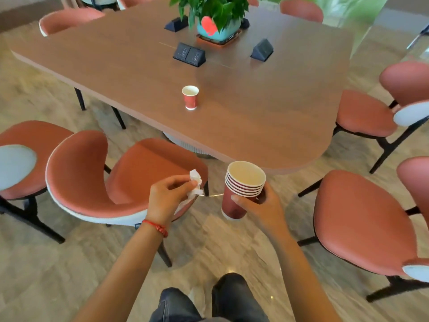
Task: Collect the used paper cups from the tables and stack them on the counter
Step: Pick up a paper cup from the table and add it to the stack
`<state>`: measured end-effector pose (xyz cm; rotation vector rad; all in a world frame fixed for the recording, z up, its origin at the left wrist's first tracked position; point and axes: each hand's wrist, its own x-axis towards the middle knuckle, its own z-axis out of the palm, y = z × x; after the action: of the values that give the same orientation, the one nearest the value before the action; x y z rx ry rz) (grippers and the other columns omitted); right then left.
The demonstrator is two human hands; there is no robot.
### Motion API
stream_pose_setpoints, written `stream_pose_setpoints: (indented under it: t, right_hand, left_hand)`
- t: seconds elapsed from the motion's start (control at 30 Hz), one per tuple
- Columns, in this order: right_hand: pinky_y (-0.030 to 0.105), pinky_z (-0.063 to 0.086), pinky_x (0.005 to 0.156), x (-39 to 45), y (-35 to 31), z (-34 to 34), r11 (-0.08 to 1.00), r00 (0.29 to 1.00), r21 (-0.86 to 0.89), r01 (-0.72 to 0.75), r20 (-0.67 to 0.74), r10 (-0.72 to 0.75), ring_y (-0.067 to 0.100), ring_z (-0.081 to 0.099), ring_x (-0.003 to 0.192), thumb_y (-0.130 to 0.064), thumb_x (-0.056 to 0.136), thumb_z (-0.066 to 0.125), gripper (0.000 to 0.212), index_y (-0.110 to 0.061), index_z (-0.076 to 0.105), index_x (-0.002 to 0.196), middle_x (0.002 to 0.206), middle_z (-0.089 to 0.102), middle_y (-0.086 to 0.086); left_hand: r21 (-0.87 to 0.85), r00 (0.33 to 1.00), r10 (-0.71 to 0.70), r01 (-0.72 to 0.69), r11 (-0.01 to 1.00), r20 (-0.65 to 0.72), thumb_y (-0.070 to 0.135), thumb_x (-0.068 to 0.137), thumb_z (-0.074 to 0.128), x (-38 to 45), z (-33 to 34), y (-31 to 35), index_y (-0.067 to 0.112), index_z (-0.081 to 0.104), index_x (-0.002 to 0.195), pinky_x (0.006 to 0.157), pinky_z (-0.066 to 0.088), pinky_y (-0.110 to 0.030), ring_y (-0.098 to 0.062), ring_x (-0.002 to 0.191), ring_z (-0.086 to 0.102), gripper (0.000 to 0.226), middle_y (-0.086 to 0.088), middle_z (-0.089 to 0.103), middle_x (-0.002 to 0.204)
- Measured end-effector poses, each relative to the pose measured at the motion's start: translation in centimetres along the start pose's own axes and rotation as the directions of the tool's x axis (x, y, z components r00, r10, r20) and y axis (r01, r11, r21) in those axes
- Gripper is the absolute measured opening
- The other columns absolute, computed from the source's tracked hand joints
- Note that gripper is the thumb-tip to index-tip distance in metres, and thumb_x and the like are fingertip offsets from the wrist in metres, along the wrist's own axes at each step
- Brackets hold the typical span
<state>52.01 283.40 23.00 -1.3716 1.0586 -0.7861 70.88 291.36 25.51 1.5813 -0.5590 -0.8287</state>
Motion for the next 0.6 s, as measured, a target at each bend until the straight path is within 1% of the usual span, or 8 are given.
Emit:
stream_pose_setpoints:
  t: [0.07,0.13,0.23,0.3,0.4,0.47,0.5,0.6]
  right_hand:
    - [0.006,0.048,0.065,3.1,-0.3,0.2,1.000,1.000,-0.002,-0.003,0.007,0.003,-0.014,0.059,0.090,-0.018,0.067,0.082,0.067,-0.024,0.050,0.125,0.110,0.061,-0.016]
    - [0.008,0.049,0.067,6.5,-0.5,0.3,1.000,1.000,0.003,0.001,0.012,-0.001,-0.011,0.060,0.091,-0.015,0.067,0.082,0.066,-0.021,0.051,0.125,0.111,0.062,-0.013]
    - [0.009,0.050,0.067,11.8,-0.7,0.6,1.000,0.999,0.003,0.017,0.052,-0.017,-0.010,0.062,0.090,-0.013,0.066,0.083,0.059,-0.030,0.054,0.114,0.107,0.064,-0.014]
    - [0.011,0.051,0.070,15.7,-0.8,0.8,0.999,0.995,0.003,0.033,0.089,-0.033,-0.009,0.062,0.091,-0.011,0.066,0.083,0.056,-0.036,0.054,0.108,0.104,0.064,-0.018]
    - [0.011,0.051,0.071,21.6,-1.4,1.0,0.999,0.987,0.017,0.037,0.153,-0.039,-0.008,0.062,0.092,-0.008,0.066,0.082,0.056,-0.037,0.054,0.105,0.104,0.064,-0.019]
    - [0.011,0.051,0.070,25.4,-1.9,1.2,0.999,0.980,0.029,0.031,0.197,-0.036,-0.008,0.062,0.093,-0.008,0.066,0.082,0.056,-0.037,0.054,0.106,0.106,0.064,-0.017]
    - [0.011,0.051,0.070,27.1,-2.2,1.2,0.999,0.975,0.028,0.026,0.220,-0.031,-0.007,0.062,0.094,-0.008,0.066,0.083,0.056,-0.037,0.055,0.105,0.106,0.064,-0.017]
    - [0.012,0.051,0.070,31.9,-3.3,1.8,0.999,0.965,0.028,0.024,0.262,-0.031,-0.005,0.064,0.094,-0.009,0.065,0.083,0.055,-0.036,0.056,0.104,0.101,0.067,-0.019]
  left_hand:
    - [-0.006,1.000,-0.015,0.015,1.000,-0.002,0.006,0.076,0.073,2.6,0.7,0.5,0.015,0.071,0.074,0.048,0.043,-0.009,0.005,0.047,0.053,0.009,0.013,0.066,0.054]
    - [0.004,0.999,-0.034,0.034,0.999,-0.013,0.008,0.076,0.074,5.4,1.4,0.9,0.019,0.072,0.073,0.051,0.047,-0.010,0.004,0.052,0.057,0.011,0.011,0.068,0.059]
    - [-0.017,0.997,-0.066,0.065,0.998,-0.039,0.009,0.077,0.073,9.6,2.4,1.3,0.017,0.072,0.075,0.047,0.046,-0.010,0.002,0.049,0.056,0.008,0.010,0.068,0.056]
    - [0.005,0.996,-0.057,0.058,0.998,-0.065,0.010,0.077,0.073,12.5,3.3,1.6,0.018,0.071,0.073,0.045,0.044,-0.009,0.002,0.047,0.054,0.009,0.012,0.066,0.053]
    - [0.009,0.988,-0.060,0.062,0.998,-0.141,0.010,0.077,0.073,16.8,5.1,2.3,0.019,0.070,0.072,0.044,0.042,-0.011,-0.001,0.046,0.053,0.011,0.008,0.065,0.054]
    - [-0.009,0.981,-0.070,0.069,0.998,-0.181,0.010,0.076,0.074,19.6,6.2,3.0,0.015,0.071,0.073,0.044,0.042,-0.012,-0.002,0.046,0.052,0.007,-0.001,0.064,0.060]
    - [-0.021,0.977,-0.075,0.072,0.997,-0.199,0.010,0.075,0.074,20.8,6.6,3.3,0.014,0.071,0.073,0.043,0.042,-0.011,0.000,0.045,0.051,0.006,-0.002,0.063,0.060]
    - [-0.043,0.961,-0.076,0.067,0.997,-0.265,0.009,0.075,0.075,24.0,7.3,4.1,0.016,0.071,0.071,0.043,0.043,-0.011,0.001,0.044,0.051,0.009,0.008,0.063,0.052]
